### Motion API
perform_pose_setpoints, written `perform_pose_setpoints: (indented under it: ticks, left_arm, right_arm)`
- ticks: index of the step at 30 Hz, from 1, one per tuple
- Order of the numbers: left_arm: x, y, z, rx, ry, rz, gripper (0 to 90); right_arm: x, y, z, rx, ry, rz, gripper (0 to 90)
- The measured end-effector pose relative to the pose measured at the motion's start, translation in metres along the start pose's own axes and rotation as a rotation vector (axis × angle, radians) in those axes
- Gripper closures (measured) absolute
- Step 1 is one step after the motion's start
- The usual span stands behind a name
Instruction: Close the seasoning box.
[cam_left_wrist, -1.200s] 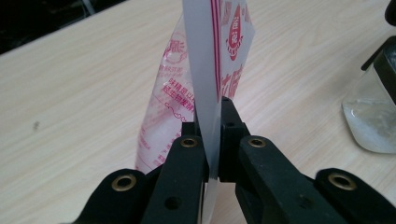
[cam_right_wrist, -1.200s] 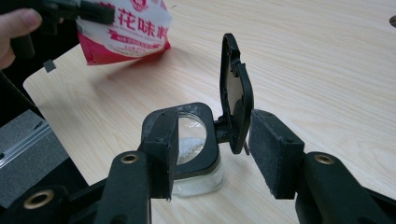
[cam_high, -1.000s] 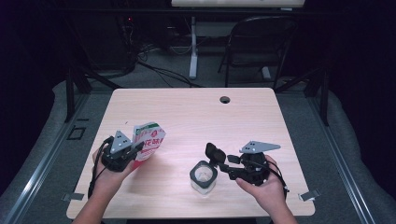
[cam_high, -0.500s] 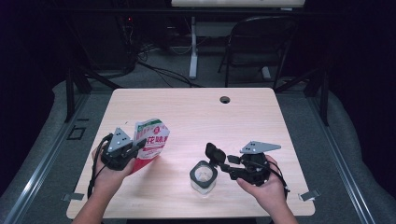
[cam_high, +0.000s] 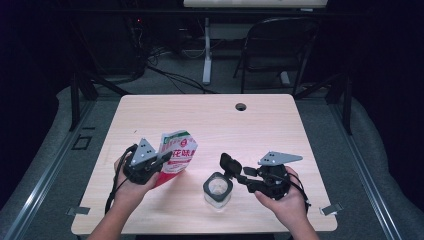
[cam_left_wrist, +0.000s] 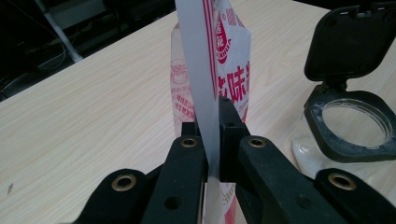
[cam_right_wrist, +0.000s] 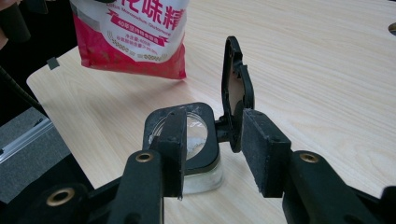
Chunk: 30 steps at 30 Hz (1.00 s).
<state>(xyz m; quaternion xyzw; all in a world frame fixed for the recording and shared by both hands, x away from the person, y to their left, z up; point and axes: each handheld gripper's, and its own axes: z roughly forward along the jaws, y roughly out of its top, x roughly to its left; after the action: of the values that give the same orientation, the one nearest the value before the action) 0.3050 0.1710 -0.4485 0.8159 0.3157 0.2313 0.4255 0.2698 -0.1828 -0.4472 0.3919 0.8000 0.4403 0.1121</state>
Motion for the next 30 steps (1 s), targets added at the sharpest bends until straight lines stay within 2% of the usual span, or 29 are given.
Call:
perform_pose_setpoints:
  ticks: [8,12,15,19,22,30]
  left_arm:
    - [-0.012,0.002,0.007,-0.013,-0.036,0.010,90.0]
    - [-0.017,-0.008,0.010,-0.006,-0.054,0.005,90.0]
    - [-0.016,-0.019,0.005,-0.028,-0.086,-0.032,90.0]
    - [-0.015,-0.030,0.003,-0.027,-0.110,-0.060,90.0]
    - [-0.016,-0.038,0.003,-0.028,-0.116,-0.072,90.0]
    - [-0.019,-0.051,0.004,-0.046,-0.130,-0.102,90.0]
  right_arm:
    - [0.002,0.001,0.000,-0.009,0.004,-0.013,62.7]
    - [0.004,0.002,0.000,-0.007,0.008,-0.034,64.7]
    - [0.006,0.003,0.001,-0.010,0.016,-0.047,65.0]
    - [0.009,0.005,0.002,-0.016,0.028,-0.053,65.0]
    - [0.012,0.008,0.004,-0.030,0.048,-0.053,63.9]
    - [0.026,0.016,0.014,-0.015,0.082,-0.077,62.1]
